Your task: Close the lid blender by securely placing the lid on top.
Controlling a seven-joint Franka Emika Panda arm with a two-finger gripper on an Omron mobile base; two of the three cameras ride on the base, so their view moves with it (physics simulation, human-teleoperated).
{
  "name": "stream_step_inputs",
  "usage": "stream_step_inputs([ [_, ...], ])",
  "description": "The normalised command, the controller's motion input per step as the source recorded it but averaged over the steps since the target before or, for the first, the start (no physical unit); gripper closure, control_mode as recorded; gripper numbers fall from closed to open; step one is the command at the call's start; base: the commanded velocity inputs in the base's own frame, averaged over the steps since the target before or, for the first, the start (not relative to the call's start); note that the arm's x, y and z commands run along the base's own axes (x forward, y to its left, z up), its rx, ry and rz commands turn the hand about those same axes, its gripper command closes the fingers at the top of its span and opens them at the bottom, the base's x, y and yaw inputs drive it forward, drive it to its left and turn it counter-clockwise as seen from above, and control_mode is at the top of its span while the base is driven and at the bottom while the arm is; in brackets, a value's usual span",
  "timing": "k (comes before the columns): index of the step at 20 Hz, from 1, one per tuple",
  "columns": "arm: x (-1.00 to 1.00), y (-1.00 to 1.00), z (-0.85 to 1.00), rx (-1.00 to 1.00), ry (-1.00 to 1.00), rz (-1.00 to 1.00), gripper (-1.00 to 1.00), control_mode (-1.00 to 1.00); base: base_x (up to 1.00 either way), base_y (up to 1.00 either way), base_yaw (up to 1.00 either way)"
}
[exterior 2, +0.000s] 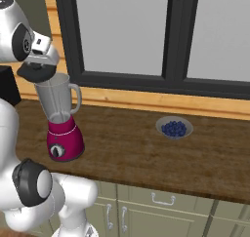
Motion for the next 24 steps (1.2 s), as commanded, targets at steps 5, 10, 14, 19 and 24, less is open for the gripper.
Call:
stream_step_inputs([
  [5,0.06,0.0,-0.03,0.0,0.0,0.0,1.0,-1.0,0.0,0.0,0.0],
  [10,0.03,0.0,-0.1,0.0,0.0,0.0,1.0,-1.0,0.0,0.0,0.0],
  [14,0.08,0.0,-0.1,0.0,0.0,0.0,1.0,-1.0,0.0,0.0,0.0],
  [19,0.16,0.0,-0.06,0.0,0.0,0.0,1.0,-1.0,0.0,0.0,0.0],
  [24,0.22,0.0,0.0,0.0,0.0,0.0,1.0,-1.0,0.0,0.0,0.0],
])
